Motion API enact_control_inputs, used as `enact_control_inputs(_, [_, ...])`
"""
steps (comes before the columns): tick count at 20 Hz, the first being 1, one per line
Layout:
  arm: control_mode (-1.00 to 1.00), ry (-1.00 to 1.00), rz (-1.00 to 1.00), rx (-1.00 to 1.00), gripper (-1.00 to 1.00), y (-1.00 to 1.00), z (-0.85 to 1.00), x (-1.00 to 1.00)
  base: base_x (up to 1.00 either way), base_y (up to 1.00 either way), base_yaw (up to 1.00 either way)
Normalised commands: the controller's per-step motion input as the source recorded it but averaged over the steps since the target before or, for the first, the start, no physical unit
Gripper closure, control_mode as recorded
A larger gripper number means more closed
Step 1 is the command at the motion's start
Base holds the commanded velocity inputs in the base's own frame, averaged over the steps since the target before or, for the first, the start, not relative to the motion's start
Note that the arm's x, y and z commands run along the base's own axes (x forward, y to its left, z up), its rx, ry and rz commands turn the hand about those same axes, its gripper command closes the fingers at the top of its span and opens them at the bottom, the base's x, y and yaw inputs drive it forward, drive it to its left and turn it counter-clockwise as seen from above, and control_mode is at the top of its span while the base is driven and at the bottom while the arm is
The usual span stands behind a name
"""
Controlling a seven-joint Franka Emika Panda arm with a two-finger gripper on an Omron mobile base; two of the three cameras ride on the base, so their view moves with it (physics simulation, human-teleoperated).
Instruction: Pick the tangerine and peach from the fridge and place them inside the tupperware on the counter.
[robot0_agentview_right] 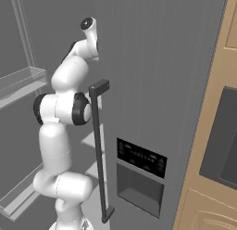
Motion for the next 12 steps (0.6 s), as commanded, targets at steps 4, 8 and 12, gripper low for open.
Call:
enact_control_inputs(4, [-1.00,-0.16,0.00,0.07,1.00,-0.02,0.17,-0.75,0.00,0.00,0.00])
enact_control_inputs(8, [-1.00,-0.21,0.00,0.00,1.00,0.00,0.13,-0.93,0.00,0.00,0.00])
enact_control_inputs(12, [-1.00,-0.16,0.00,0.00,1.00,0.00,0.00,-1.00,0.00,0.00,0.00])
